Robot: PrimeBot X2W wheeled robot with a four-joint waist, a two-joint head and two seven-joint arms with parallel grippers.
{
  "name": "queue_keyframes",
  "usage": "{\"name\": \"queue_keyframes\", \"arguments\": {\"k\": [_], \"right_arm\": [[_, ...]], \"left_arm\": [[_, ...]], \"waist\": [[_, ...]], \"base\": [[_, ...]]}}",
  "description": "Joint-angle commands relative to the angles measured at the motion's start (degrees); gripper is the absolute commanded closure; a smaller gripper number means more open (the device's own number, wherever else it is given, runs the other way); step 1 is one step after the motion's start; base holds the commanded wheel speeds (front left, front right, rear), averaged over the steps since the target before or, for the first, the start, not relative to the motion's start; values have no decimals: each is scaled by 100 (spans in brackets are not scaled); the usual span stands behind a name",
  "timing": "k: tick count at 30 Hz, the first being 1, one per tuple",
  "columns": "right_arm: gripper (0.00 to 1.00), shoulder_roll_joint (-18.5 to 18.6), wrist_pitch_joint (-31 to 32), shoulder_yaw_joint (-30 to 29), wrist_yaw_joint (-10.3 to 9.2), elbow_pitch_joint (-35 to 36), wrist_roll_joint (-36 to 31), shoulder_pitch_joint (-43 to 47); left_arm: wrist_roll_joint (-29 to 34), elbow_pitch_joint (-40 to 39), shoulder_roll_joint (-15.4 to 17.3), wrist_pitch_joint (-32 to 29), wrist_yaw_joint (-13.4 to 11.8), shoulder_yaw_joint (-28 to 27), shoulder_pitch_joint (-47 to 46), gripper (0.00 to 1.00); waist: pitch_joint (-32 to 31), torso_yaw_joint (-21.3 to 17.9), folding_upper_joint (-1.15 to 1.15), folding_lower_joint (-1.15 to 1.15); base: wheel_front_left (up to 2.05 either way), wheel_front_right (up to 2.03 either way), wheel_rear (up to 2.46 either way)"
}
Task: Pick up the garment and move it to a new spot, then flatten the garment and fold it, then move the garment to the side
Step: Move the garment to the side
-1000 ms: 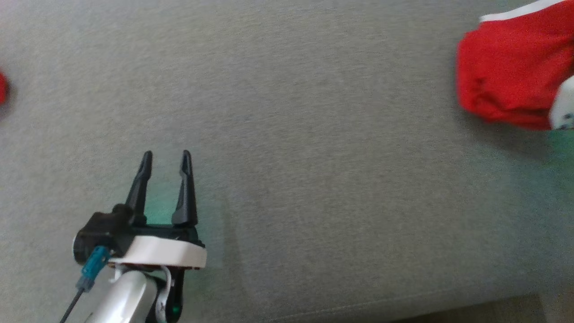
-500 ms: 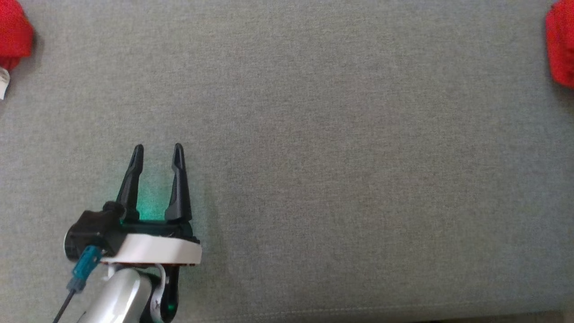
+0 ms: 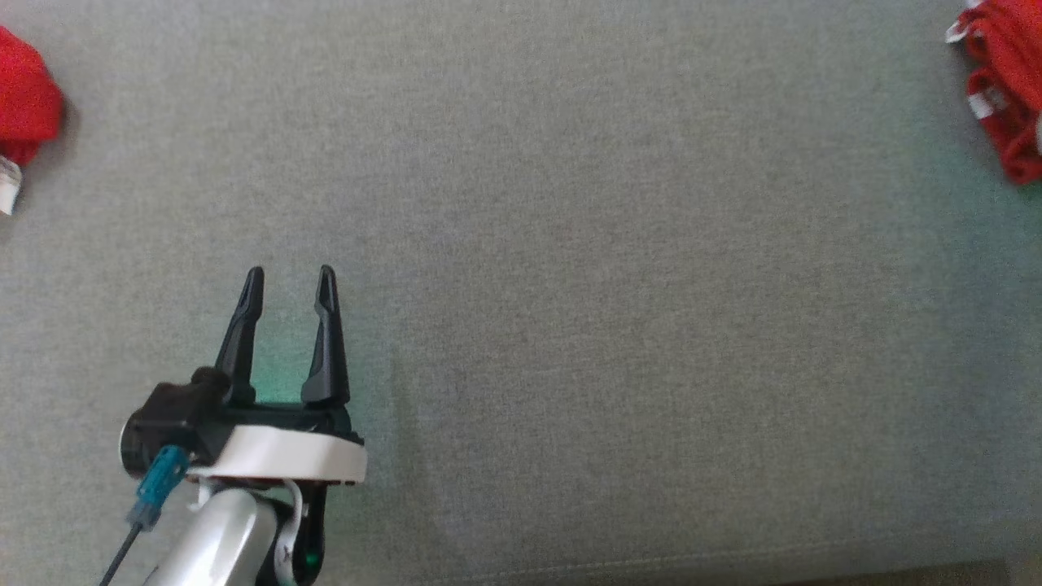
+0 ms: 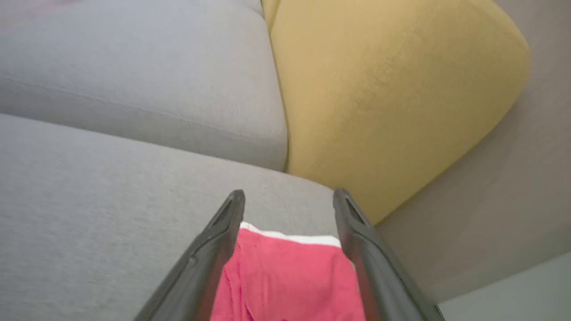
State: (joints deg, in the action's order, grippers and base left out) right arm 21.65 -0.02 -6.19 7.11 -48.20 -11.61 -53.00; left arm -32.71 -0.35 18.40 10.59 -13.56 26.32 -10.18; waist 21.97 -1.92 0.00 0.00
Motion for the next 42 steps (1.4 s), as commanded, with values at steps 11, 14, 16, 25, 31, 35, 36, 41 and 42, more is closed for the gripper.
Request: {"name": "queue_keyframes", "arguments": {"k": [11, 14, 16, 25, 31, 35, 36, 41, 42], "right_arm": [[0, -647, -430, 947, 37, 804, 1065, 915], [0, -784, -479, 1098, 37, 1054, 1367, 1357], [0, -912, -492, 1180, 37, 1257, 1536, 1709], [0, -1452, -408, 1105, 37, 2598, 1586, 3623], [0, -1855, -393, 1026, 37, 3420, 1405, 4891], [0, -1874, -466, 1180, 37, 3824, 1840, 5543], [0, -1875, -479, 1206, 37, 3863, 1879, 5597], [0, -1876, -506, 1227, 37, 3981, 1857, 5743], [0, -1876, -506, 1229, 37, 3988, 1848, 5748]], "left_arm": [[-205, 365, 57, 155, 18, -273, 238, 0], [-298, 508, 18, 209, 3, -329, 416, 0], [-354, 582, 3, 241, -12, -367, 565, 0], [-448, 648, -9, 349, -52, -466, 1184, 0], [-463, 718, -105, 393, -43, -469, 1489, 0], [-455, 741, -147, 407, 3, -424, 1636, 0], [-455, 739, -152, 409, 2, -425, 1660, 0], [-437, 788, -188, 414, 63, -364, 1636, 0], [-435, 796, -193, 413, 64, -354, 1628, 0]], "waist": [[-1307, 121, 0, 0], [-1657, 180, 0, 0], [-1888, 211, 0, 0], [-2429, 324, 0, 0], [-2581, 295, 0, 0], [-2673, 218, 0, 0], [-2687, 190, 0, 0], [-2705, 160, 0, 0], [-2706, 161, 0, 0]], "base": [[0, 0, 0], [0, 0, 0], [0, 0, 0], [0, 0, 0], [0, 0, 0], [0, 0, 0], [0, 0, 0], [0, 0, 0], [0, 0, 0]]}}
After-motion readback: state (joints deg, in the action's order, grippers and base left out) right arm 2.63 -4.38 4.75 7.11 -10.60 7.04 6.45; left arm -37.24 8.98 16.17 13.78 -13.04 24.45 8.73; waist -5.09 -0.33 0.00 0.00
